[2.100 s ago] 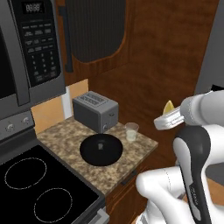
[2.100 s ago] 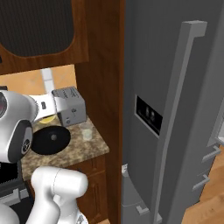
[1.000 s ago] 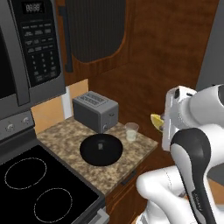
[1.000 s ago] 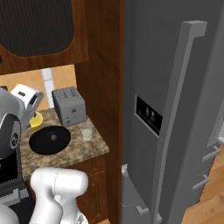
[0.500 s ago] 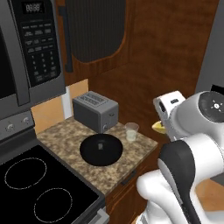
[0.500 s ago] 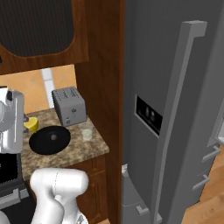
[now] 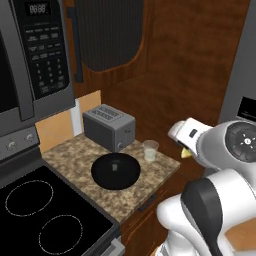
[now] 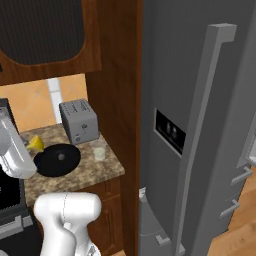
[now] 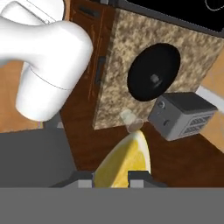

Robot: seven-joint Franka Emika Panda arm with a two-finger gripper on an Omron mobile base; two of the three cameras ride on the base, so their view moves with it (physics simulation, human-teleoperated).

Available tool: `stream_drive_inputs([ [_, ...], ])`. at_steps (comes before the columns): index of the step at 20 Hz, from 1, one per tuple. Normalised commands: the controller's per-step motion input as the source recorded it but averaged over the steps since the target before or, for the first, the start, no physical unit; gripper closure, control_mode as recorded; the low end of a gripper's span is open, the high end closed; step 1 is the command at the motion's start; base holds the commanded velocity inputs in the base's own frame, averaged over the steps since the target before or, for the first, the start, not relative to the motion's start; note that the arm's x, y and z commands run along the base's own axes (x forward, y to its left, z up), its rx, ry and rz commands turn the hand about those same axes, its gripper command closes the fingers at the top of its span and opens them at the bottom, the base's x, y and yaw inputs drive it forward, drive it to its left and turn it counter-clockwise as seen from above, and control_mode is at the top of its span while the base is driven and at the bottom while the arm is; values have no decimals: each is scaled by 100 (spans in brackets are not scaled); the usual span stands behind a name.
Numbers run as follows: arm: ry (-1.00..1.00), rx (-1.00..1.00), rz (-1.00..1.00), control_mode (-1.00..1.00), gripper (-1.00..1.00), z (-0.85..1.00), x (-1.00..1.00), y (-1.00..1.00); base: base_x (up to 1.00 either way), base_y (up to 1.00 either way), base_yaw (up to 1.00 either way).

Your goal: Grab a lemon wedge from the fridge and one ice cube from the ice bowl, and put them in the glass of lemonade.

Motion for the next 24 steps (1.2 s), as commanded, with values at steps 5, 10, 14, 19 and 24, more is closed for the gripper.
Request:
stream_drive_inputs([
  [5,11,-44,33,-100,100,0,-17,-5,0,0,0],
  [10,15,-42,29,-100,100,-1,-12,-3,0,0,0],
  [14,11,-38,22,-100,100,-2,1,0,0,0,0],
  [19,1,-30,10,-100,100,-23,20,0,0,0,0],
  [24,0,-9,1,-100,100,-12,20,-6,0,0,0],
])
